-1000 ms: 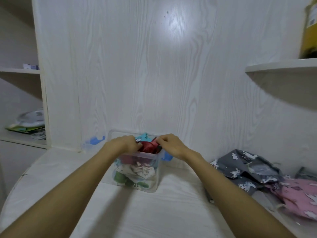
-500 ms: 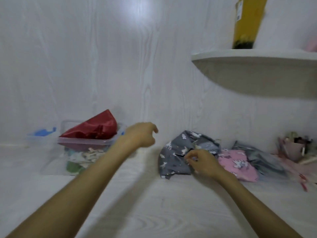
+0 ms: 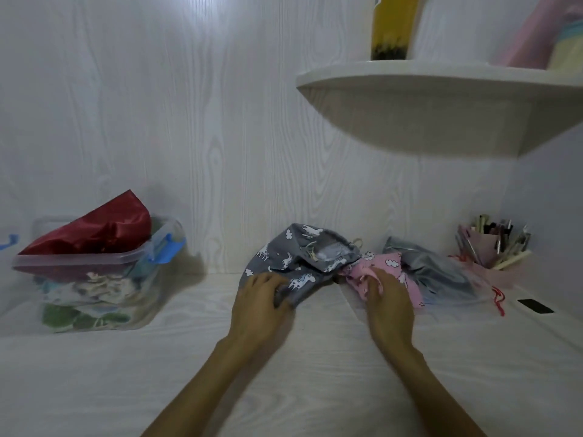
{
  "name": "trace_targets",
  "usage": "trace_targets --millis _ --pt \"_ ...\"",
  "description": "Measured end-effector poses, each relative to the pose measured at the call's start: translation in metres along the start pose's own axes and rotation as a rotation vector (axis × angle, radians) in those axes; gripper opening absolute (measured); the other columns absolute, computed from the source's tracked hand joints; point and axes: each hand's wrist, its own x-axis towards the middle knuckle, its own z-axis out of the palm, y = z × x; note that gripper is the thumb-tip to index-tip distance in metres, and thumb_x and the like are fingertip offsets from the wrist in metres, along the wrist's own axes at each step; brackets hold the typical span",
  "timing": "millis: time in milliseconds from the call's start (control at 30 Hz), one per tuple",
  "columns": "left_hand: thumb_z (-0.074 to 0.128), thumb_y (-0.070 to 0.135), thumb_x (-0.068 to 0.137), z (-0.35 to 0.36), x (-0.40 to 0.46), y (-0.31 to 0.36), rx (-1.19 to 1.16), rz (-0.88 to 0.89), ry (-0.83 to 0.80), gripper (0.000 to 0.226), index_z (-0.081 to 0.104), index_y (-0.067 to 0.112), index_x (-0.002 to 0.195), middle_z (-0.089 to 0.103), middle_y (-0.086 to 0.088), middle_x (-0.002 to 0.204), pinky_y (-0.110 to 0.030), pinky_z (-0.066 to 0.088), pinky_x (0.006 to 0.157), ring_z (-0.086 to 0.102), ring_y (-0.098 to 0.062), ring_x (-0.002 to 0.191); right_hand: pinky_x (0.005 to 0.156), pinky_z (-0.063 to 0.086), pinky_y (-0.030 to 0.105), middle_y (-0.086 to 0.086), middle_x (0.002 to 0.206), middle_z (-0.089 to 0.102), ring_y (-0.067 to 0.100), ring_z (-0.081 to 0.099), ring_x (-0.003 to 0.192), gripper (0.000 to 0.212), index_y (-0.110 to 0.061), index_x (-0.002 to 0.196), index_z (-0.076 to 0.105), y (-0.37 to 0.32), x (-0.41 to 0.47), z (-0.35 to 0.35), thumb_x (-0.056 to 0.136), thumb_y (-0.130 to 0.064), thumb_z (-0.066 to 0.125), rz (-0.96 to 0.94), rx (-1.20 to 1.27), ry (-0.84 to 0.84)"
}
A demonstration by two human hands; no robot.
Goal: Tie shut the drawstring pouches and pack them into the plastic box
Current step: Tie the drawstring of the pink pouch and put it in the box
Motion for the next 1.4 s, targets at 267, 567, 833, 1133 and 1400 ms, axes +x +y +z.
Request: trace_targets --millis 267,567,833,1133,1400 --pt "0.079 0.022 0.073 -0.035 0.002 0.019 -0.649 0.012 -0.129 0.062 0.048 0.044 0.123 0.053 0.016 0.126 -0.024 0.050 0.090 0.052 0.000 0.113 0.060 0.047 0.007 -0.006 0.076 0.065 0.002 0.060 0.069 0.010 -0.018 0.089 0.067 -0.087 0.005 -0.008 0.089 -0.009 0.061 -0.039 0.510 -0.265" --pt "0.062 0.022 0.082 -0.077 0.029 -0.015 -0.410 -0.131 0.080 0.007 0.065 0.025 0.076 0.069 0.005 0.076 -0.038 0.055 0.078 0.064 -0.016 0.076 0.089 0.055 0.034 0.009 0.109 0.071 0.020 0.068 0.099 0.035 -0.007 0.117 0.064 -0.123 0.022 0.023 0.083 -0.002 0.067 0.179 0.703 -0.683" --pt "0.062 0.025 0.088 -0.094 0.062 -0.026 -0.400 -0.210 0.108 0.014 0.071 0.021 0.099 0.072 0.002 0.097 -0.041 0.054 0.087 0.067 -0.018 0.092 0.088 0.055 0.036 0.009 0.102 0.072 0.020 0.068 0.095 0.019 -0.012 0.100 0.071 -0.141 0.056 0.052 0.084 -0.004 0.064 0.010 0.530 -0.551" --pt "0.067 0.046 0.081 -0.094 0.054 -0.043 -0.064 -0.237 -0.071 0.018 0.069 0.030 0.090 0.068 0.018 0.091 -0.031 0.054 0.078 0.065 -0.005 0.085 0.070 0.052 0.032 -0.001 0.071 0.057 0.018 0.059 0.074 0.021 -0.015 0.076 0.058 -0.110 0.050 0.069 0.092 -0.029 0.058 0.042 0.221 -0.751" --pt "0.043 0.031 0.098 -0.099 0.051 -0.034 -0.183 -0.209 -0.333 0.030 0.066 0.010 0.097 0.071 -0.006 0.095 -0.028 0.055 0.066 0.070 -0.014 0.074 0.044 0.043 0.018 0.011 0.075 0.067 0.015 0.060 0.054 0.050 -0.008 0.081 0.058 -0.122 0.042 0.059 0.101 -0.043 0.028 0.054 0.035 -0.975"
